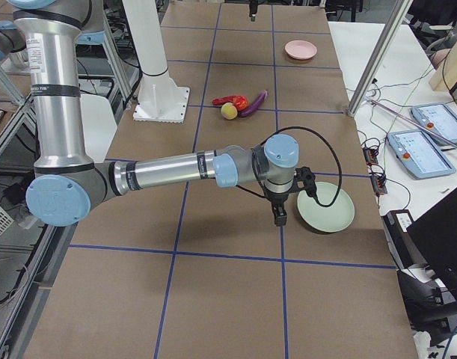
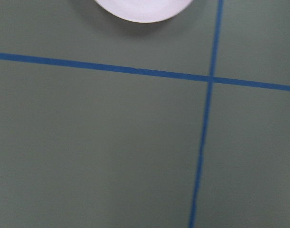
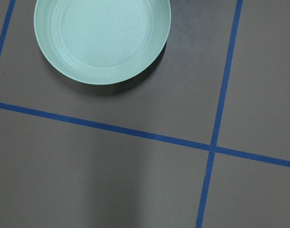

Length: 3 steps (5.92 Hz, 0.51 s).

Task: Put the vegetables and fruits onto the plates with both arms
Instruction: 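Move the left gripper from rest toward the red chili pepper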

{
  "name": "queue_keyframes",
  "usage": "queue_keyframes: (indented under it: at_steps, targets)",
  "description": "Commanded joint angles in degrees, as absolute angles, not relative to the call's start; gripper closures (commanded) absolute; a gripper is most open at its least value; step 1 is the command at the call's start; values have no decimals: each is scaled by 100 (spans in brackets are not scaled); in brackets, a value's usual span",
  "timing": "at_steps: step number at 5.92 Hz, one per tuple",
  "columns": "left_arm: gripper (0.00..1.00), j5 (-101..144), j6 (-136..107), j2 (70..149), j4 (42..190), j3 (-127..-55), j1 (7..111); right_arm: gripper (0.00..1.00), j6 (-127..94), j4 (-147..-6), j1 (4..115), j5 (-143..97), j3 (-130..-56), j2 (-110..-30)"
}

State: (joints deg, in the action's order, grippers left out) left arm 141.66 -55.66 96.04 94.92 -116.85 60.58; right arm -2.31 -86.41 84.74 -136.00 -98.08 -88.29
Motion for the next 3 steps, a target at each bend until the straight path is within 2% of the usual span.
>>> queue_keyframes:
  at_steps: [1,2,3]
  targets:
    - [0,13332,-7621,10778,9431,-11760,4587,0,-281,-8290,8464,-13877,-9774,-9035]
    - [0,12376,-7994,11150,9405,-11603,3639,0,-281,-8279,8446,-14113,-9756,-9061]
    - [0,11853,-8163,11971,9143,-10923,3178,0,-281,-8271,8403,-14167,-9773,-9079]
